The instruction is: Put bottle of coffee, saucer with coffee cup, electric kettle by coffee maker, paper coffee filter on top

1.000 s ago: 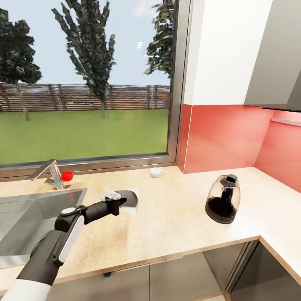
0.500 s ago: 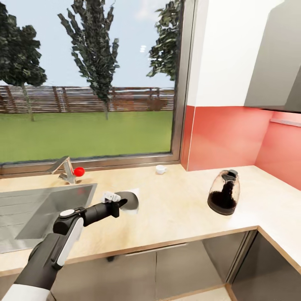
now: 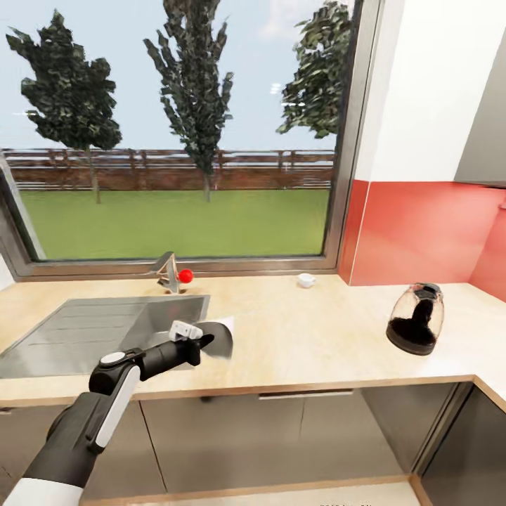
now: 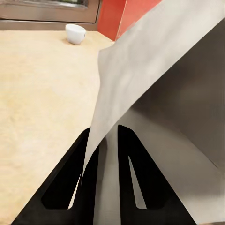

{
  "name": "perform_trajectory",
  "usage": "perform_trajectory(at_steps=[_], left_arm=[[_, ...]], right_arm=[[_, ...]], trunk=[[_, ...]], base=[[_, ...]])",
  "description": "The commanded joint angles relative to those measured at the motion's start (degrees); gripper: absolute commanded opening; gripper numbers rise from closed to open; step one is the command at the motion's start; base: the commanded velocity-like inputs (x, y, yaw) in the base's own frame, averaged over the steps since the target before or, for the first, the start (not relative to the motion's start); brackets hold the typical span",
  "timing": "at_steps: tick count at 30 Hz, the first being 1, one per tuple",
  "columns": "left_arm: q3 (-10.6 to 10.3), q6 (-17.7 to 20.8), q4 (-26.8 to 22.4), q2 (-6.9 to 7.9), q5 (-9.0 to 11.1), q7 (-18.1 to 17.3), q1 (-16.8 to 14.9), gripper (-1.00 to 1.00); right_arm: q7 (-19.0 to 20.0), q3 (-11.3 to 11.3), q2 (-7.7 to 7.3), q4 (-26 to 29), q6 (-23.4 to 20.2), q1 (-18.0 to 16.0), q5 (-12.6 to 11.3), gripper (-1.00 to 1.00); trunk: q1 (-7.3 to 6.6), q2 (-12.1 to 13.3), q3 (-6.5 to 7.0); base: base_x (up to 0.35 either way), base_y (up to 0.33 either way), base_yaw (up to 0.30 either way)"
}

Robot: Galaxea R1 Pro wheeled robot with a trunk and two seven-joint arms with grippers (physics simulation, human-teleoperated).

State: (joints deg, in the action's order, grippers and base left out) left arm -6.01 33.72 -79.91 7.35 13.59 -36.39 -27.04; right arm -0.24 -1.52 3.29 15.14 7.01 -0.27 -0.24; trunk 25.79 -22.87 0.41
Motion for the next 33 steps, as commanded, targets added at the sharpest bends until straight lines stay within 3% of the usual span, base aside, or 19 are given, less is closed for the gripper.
perform_trajectory(at_steps=[1, 15, 27, 33], left_arm=[[-0.07, 0.29, 0.01, 0.04, 0.30, 0.09, -0.03, -1.00], [0.03, 0.38, -0.05, 0.12, 0.30, 0.09, -0.03, -1.00], [0.19, 0.38, -0.06, 0.13, 0.30, 0.09, -0.03, -1.00], [0.21, 0.38, -0.07, 0.19, 0.30, 0.09, -0.03, -1.00]], right_arm=[[-0.02, -0.15, 0.03, -0.03, 0.18, 0.00, -0.03, 1.00], [-0.02, -0.06, 0.13, 0.00, 0.08, 0.00, -0.03, 1.00], [-0.02, -0.06, 0.17, -0.03, 0.08, 0.00, -0.03, 1.00], [-0.02, -0.06, 0.22, -0.03, 0.10, 0.00, -0.03, 1.00]], trunk=[[-0.01, -0.04, -0.02], [-0.01, -0.04, -0.24], [-0.01, -0.04, -1.04], [-0.01, -0.04, -1.30]], base=[[-0.276, 0.225, 0.273], [-0.179, 0.262, 0.268], [-0.040, 0.290, 0.208], [-0.002, 0.063, 0.245]])
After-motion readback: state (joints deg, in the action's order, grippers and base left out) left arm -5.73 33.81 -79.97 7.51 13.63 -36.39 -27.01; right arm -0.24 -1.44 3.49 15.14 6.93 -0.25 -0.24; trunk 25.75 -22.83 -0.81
